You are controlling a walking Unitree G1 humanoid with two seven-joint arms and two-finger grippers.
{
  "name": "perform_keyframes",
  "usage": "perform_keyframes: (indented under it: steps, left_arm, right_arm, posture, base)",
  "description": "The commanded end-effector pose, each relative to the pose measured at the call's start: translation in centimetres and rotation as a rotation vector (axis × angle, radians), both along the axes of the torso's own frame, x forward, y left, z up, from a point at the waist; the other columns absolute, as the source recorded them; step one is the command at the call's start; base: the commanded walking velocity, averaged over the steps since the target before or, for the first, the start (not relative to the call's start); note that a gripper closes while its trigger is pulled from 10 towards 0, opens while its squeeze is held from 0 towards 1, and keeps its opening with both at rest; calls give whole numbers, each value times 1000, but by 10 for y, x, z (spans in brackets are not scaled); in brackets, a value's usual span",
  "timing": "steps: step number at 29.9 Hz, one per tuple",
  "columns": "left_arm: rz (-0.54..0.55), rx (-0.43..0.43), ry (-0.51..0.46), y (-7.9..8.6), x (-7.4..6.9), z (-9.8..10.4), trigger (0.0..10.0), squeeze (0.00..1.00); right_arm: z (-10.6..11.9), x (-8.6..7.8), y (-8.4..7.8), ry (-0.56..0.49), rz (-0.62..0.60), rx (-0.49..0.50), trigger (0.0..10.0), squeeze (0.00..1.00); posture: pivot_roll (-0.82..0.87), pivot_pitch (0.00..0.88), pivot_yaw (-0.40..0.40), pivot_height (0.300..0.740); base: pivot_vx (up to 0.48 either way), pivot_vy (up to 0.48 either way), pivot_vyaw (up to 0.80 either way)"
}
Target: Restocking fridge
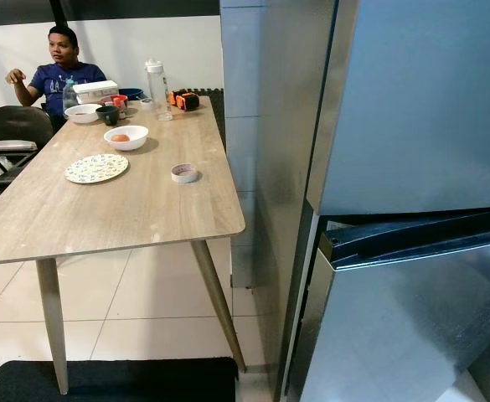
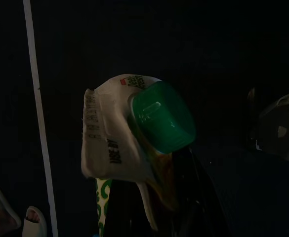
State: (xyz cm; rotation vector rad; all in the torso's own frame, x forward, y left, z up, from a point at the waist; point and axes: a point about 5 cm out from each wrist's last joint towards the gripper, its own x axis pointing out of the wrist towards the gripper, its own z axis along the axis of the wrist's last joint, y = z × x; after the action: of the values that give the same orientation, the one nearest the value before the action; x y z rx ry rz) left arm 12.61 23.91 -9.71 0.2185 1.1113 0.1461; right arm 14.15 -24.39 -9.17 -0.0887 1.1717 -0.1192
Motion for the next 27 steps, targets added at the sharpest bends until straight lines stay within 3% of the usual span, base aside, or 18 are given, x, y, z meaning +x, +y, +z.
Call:
perform_keyframes:
  steps: [1, 27]
  left_arm:
    - [6, -10, 14, -3, -3, -2, 10000, 0]
    - [9, -30, 16, -7, -3, -3, 10000, 0]
  right_arm:
    - [-1, -2, 3, 11, -7, 11, 10000, 0]
    - [-2, -1, 4, 8, -13, 15, 10000, 0]
  posture:
    - [-27, 0, 33, 740]
    - [-32, 0, 35, 740]
  base:
    - [0, 0, 0]
    - [0, 0, 0]
